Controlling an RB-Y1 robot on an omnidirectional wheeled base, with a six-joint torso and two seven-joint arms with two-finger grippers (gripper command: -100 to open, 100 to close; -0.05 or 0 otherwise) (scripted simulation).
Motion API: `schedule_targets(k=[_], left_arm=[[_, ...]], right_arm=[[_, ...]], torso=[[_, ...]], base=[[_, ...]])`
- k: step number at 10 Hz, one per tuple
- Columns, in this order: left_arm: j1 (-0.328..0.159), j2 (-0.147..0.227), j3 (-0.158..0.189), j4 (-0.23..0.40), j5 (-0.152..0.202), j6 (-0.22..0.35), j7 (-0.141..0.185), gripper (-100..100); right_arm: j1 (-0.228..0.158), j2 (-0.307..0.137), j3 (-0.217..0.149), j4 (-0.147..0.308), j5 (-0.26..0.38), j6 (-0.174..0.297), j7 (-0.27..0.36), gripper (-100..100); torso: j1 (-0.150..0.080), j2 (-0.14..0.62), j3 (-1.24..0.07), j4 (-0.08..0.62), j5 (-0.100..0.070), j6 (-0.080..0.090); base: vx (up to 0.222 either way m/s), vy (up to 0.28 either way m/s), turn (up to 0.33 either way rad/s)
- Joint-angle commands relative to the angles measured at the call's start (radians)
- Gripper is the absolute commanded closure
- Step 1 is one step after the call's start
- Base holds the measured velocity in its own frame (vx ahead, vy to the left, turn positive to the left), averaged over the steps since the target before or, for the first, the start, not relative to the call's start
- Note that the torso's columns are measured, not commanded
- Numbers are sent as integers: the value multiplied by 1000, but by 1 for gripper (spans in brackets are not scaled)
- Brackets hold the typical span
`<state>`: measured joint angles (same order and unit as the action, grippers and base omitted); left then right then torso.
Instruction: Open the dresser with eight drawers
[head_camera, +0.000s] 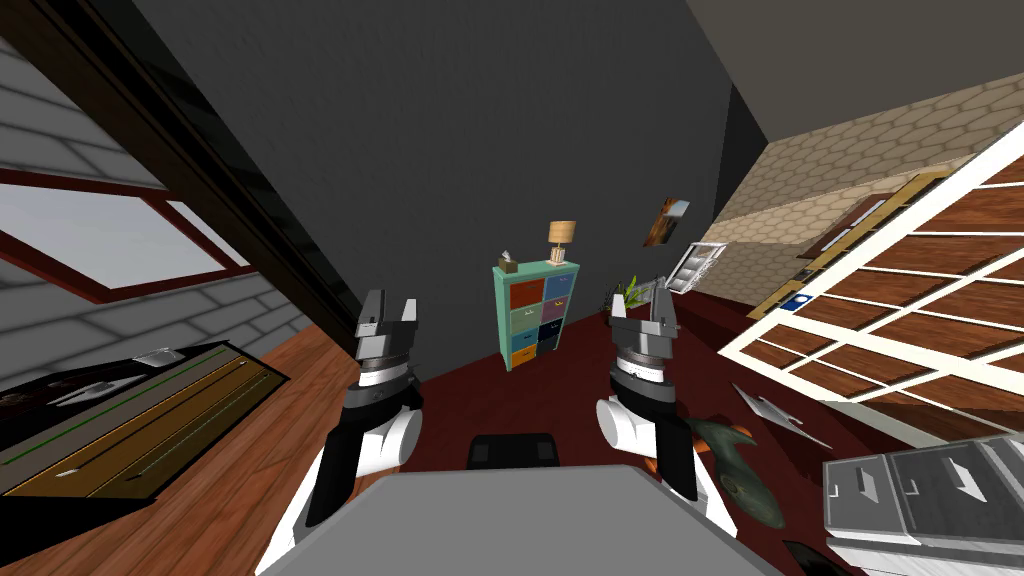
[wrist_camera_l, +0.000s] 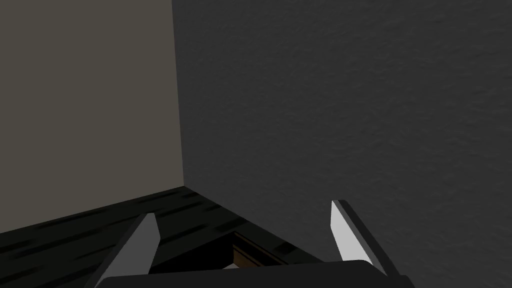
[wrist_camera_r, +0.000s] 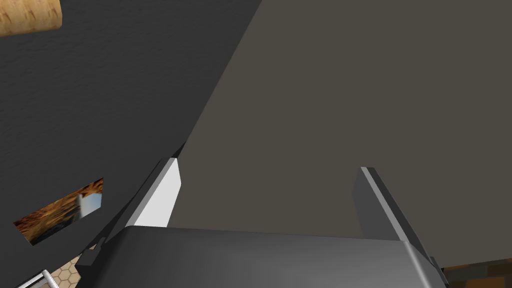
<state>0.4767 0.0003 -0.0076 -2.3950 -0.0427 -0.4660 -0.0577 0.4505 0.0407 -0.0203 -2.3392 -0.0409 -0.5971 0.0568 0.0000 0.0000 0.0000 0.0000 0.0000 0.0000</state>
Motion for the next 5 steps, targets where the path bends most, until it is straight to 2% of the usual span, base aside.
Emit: schedule_targets(k=[1,5], left_arm=[[0,0,0,0,0,0,0,0],[0,0,0,0,0,0,0,0]], right_arm=[[0,0,0,0,0,0,0,0],[0,0,0,0,0,0,0,0]], torso=[[0,40,-82,41,0,0],[0,322,-644,322,0,0]], base=[[0,0,0],[0,0,0]])
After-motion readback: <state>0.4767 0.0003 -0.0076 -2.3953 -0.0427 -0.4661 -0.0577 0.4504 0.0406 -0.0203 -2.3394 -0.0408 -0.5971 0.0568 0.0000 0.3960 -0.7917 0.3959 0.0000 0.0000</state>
